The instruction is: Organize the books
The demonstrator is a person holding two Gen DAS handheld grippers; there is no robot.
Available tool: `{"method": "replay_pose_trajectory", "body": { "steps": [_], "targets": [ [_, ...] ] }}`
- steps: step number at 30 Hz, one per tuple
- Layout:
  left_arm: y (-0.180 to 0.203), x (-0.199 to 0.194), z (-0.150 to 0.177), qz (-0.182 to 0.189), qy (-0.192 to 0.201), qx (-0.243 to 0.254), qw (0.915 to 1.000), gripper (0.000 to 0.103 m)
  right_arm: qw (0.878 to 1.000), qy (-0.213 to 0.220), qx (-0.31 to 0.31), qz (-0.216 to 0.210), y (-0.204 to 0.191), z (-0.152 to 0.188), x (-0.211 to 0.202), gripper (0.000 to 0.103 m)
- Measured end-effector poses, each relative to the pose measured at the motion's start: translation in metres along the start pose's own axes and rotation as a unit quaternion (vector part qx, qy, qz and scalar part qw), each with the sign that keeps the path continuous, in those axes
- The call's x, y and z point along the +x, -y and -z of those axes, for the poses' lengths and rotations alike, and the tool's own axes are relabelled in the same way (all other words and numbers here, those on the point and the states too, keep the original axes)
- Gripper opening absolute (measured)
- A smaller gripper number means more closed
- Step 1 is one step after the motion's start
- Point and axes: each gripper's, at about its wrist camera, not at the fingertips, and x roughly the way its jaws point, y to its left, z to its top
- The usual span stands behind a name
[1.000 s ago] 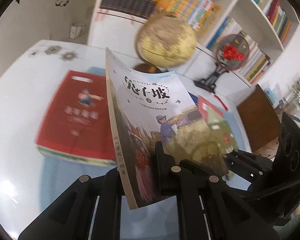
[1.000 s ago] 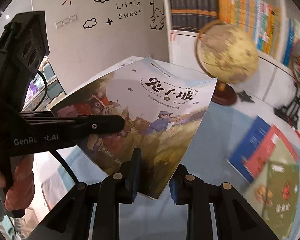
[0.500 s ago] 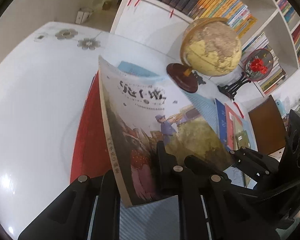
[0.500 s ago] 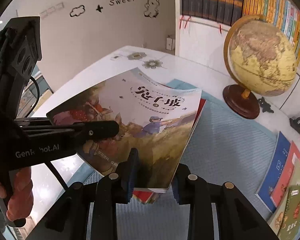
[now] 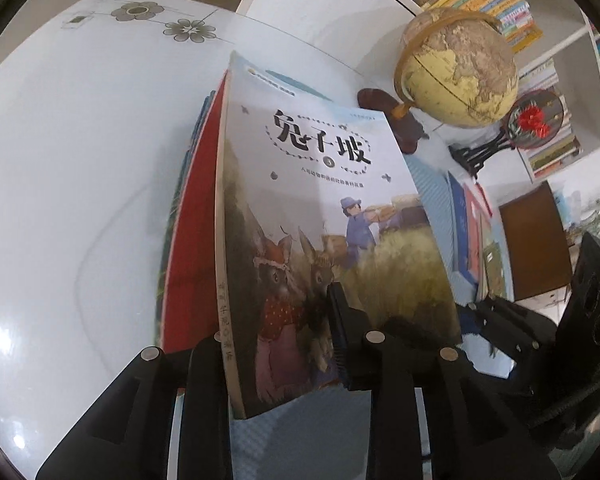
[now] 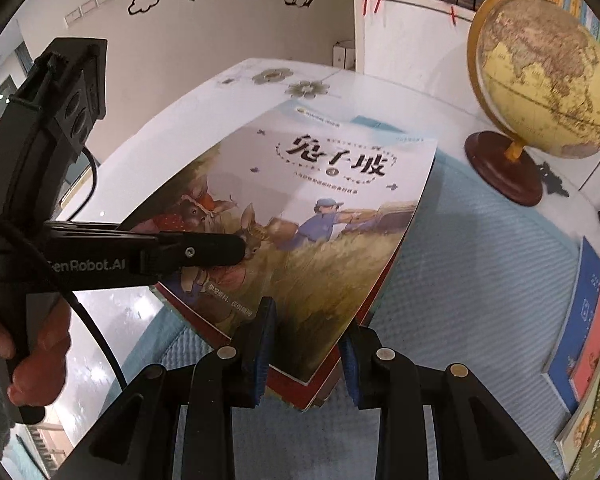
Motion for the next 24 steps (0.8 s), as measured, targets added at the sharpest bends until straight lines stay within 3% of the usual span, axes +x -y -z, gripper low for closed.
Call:
{"method": "replay_pose_trajectory", "body": {
  "steps": [8,13,24],
  "targets": [
    [-0.002,-0.007,0.004,-0.045,-0.001,0.000,0.9990,0.029,1.000,-0.002,-0.011,-0.002,-0.001,0.002,0.000,0.029],
    [0.012,-0.003,0.004,-0.090,-0.001,0.033,0.9954,0.033,1.000,-0.005,-0.003,0.003,0.004,0.006,0.001,0.029],
    [0.017,-0.002,0.006,-0.109,-0.001,0.055,0.9925,0.037,1.000,-0.006,-0.015,0.014,-0.006,0.020,-0.004,0.031]
  ]
}}
